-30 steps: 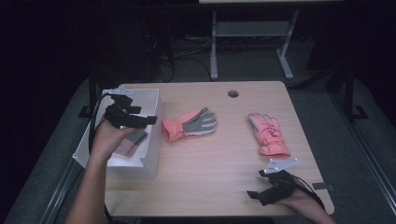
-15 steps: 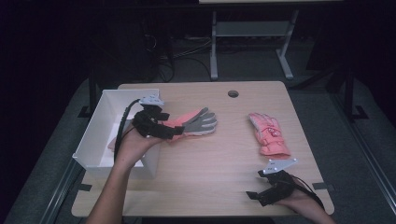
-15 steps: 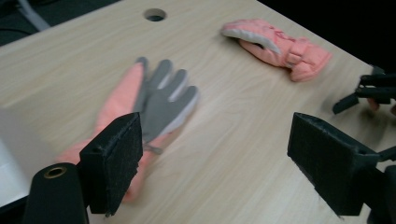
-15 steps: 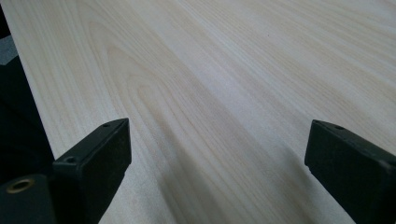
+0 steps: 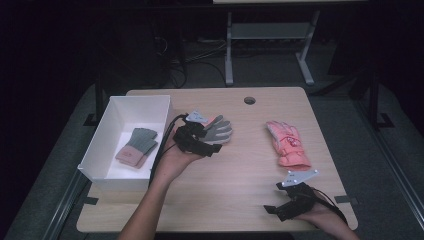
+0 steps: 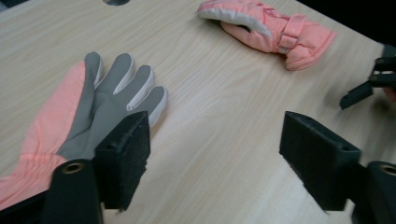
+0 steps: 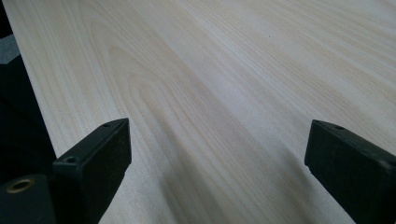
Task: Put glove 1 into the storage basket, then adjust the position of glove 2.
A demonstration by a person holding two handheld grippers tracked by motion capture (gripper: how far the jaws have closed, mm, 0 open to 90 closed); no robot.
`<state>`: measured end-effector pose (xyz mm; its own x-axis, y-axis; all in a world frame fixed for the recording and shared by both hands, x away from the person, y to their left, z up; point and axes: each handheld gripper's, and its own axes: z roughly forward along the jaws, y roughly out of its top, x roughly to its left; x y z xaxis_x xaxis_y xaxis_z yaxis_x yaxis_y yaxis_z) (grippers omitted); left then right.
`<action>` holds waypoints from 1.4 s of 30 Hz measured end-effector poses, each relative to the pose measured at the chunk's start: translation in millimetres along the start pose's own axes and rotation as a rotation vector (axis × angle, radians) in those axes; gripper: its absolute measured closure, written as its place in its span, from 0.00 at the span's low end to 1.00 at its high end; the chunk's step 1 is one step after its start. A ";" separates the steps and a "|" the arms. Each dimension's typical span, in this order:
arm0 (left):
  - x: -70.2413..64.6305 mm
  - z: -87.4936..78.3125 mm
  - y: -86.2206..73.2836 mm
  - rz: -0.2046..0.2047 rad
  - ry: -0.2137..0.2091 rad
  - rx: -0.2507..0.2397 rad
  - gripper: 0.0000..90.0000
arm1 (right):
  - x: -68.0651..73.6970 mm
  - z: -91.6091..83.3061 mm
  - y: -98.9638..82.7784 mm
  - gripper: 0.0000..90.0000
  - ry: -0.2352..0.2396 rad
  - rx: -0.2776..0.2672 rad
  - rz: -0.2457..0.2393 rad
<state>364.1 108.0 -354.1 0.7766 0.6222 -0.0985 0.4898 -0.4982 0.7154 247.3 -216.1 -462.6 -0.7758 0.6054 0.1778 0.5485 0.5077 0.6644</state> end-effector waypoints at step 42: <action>76.8 82.1 -18.9 -0.130 0.257 0.097 1.00 | -3.2 -2.0 -5.6 0.08 0.001 0.009 0.006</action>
<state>447.0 115.6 -431.9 0.5852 0.8109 0.0024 0.6239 -0.4522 0.6374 246.1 -222.1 -465.4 -0.7731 0.6075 0.1827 0.5557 0.5097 0.6569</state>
